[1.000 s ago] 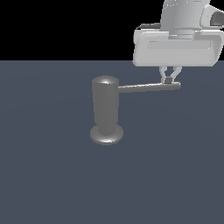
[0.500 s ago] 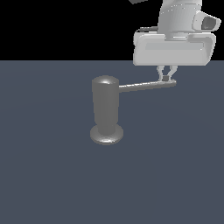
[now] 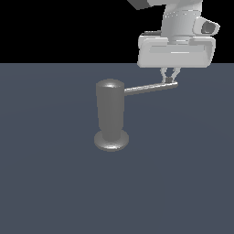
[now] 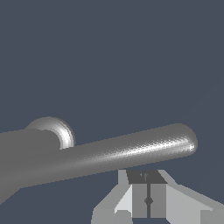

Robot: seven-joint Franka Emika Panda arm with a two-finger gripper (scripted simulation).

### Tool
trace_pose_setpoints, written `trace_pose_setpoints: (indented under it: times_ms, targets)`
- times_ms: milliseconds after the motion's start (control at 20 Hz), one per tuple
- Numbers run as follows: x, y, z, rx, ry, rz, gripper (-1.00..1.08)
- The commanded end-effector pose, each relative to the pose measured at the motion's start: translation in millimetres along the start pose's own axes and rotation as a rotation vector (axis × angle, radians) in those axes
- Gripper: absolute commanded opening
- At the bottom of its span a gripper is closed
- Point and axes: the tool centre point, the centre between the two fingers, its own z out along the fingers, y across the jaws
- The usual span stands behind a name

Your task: Turn on the faucet by rotating a designated handle.

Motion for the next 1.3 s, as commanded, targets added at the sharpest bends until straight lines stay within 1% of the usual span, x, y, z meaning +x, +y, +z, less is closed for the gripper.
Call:
trace_pose_setpoints:
  times_ms: [0,1250]
  targets:
    - [8,-2,9,0.001,-0.011,-0.001,-1.00]
    - [77,-1,20,0.002,-0.029,0.022,-1.00]
